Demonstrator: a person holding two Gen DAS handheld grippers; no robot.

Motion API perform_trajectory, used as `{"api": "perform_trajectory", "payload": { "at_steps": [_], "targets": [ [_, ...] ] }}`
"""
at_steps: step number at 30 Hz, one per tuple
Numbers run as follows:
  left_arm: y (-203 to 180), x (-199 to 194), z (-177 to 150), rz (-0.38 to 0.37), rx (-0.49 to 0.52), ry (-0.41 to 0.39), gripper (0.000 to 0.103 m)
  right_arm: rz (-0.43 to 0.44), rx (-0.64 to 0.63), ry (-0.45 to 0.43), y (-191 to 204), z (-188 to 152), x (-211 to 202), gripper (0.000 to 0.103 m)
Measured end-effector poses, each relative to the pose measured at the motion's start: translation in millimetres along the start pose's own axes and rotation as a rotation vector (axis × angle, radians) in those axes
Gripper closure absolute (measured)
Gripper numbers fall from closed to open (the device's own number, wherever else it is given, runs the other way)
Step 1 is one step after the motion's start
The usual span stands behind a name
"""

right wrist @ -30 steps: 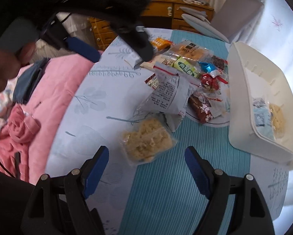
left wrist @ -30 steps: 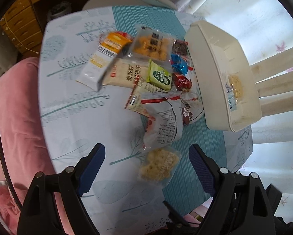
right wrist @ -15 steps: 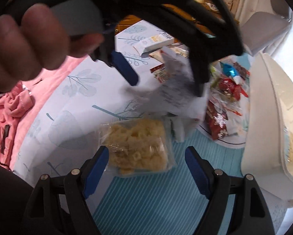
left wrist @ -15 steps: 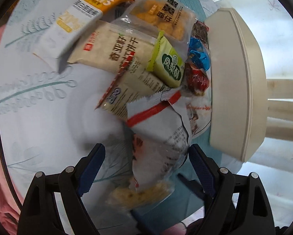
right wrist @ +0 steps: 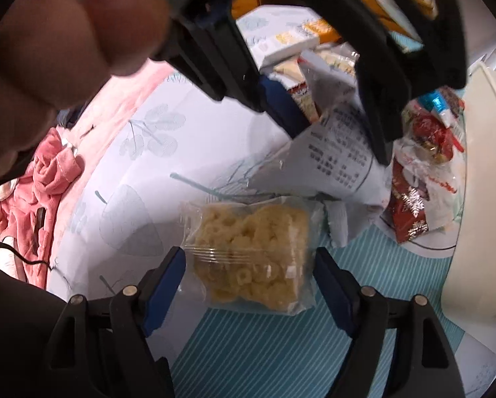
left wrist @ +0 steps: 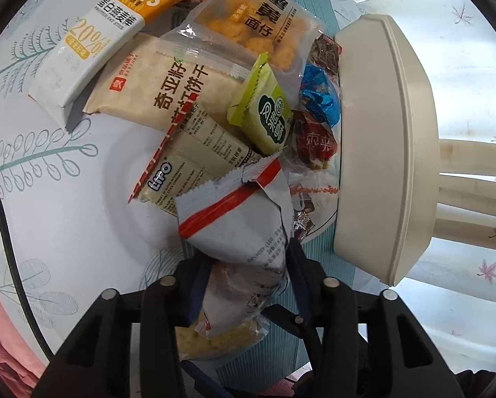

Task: Organize snacks
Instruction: 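Grasp the white-red snack bag with the left tool while the right tool grasps a clear yellow snack bag, then carry both bags over the white tray and release them inside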

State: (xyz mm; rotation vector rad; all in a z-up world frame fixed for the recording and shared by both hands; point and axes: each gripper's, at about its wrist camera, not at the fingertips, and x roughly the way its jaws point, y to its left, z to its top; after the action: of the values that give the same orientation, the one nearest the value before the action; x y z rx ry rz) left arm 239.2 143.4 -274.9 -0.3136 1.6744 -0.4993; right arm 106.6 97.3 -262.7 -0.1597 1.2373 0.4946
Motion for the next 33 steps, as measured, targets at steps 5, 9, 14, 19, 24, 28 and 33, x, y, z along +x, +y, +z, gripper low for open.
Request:
{"api": "perform_trajectory", "payload": {
  "at_steps": [5,9,14,19,24,28,33],
  "targets": [
    [8,-13,-2,0.007,-0.009,-0.023,0.07,0.009,0.012,0.032,4,2,0,0.036],
    [13,-27,-9,0.004,0.001,-0.043,0.072,-0.002,0.033,0.053,6,3,-2,0.037],
    [18,-50,-23,-0.007,0.004,-0.078,0.074,-0.009,0.092,0.075,14,0,-3,0.04],
    [30,-74,-40,-0.014,0.004,-0.105,0.074,-0.016,0.144,0.096,25,-4,-6,0.043],
    [37,-95,-60,-0.028,-0.01,-0.145,0.074,-0.01,0.19,0.119,32,-10,-12,0.044],
    [44,-110,-73,-0.04,-0.029,-0.18,0.074,-0.008,0.226,0.136,31,-14,-22,0.05],
    [49,-124,-86,-0.046,-0.057,-0.213,0.074,-0.021,0.213,0.132,27,-13,-38,0.058]
  ]
}}
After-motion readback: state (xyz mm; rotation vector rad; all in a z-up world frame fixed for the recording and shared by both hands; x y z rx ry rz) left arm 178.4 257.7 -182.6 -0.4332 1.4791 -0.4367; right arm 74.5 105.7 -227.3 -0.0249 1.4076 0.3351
